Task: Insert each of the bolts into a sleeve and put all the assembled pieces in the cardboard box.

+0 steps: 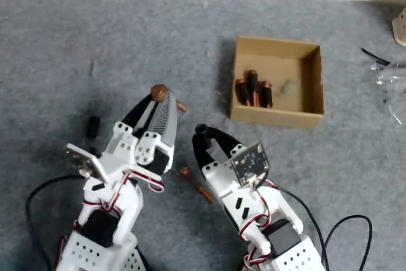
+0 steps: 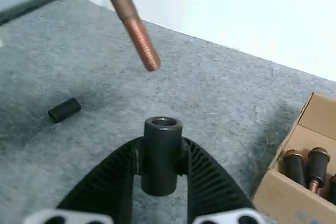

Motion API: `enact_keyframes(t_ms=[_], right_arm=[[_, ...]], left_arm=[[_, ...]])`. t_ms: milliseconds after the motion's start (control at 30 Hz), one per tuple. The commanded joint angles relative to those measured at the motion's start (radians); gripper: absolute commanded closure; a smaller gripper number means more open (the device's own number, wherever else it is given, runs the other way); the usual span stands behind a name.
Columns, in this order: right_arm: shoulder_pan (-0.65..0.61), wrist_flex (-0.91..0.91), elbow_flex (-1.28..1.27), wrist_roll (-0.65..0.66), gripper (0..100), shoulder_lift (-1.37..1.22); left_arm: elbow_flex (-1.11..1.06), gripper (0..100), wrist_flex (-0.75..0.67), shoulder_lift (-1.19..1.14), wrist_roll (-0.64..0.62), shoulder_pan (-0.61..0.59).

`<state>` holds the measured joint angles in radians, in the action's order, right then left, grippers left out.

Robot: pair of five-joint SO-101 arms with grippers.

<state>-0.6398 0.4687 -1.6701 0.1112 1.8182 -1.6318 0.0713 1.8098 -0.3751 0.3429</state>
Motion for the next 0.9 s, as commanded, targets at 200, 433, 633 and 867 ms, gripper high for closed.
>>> enact_keyframes(t_ms=[200, 433, 633, 867], right_arm=[[-0.030, -0.001, -0.110, 0.043, 99.3, 0.016], [-0.027, -0.002, -0.110, 0.043, 99.3, 0.016], [-0.027, -0.004, -0.110, 0.044, 99.3, 0.018], [0.005, -0.005, -0.107, 0.044, 99.3, 0.019]], left_arm=[[0.208, 100, 0.080, -0.193, 0.071, 0.145], [0.277, 100, 0.196, -0.249, 0.069, 0.200], [0.291, 100, 0.247, -0.220, -0.015, 0.157], [0.387, 100, 0.402, -0.222, -0.040, 0.139]])
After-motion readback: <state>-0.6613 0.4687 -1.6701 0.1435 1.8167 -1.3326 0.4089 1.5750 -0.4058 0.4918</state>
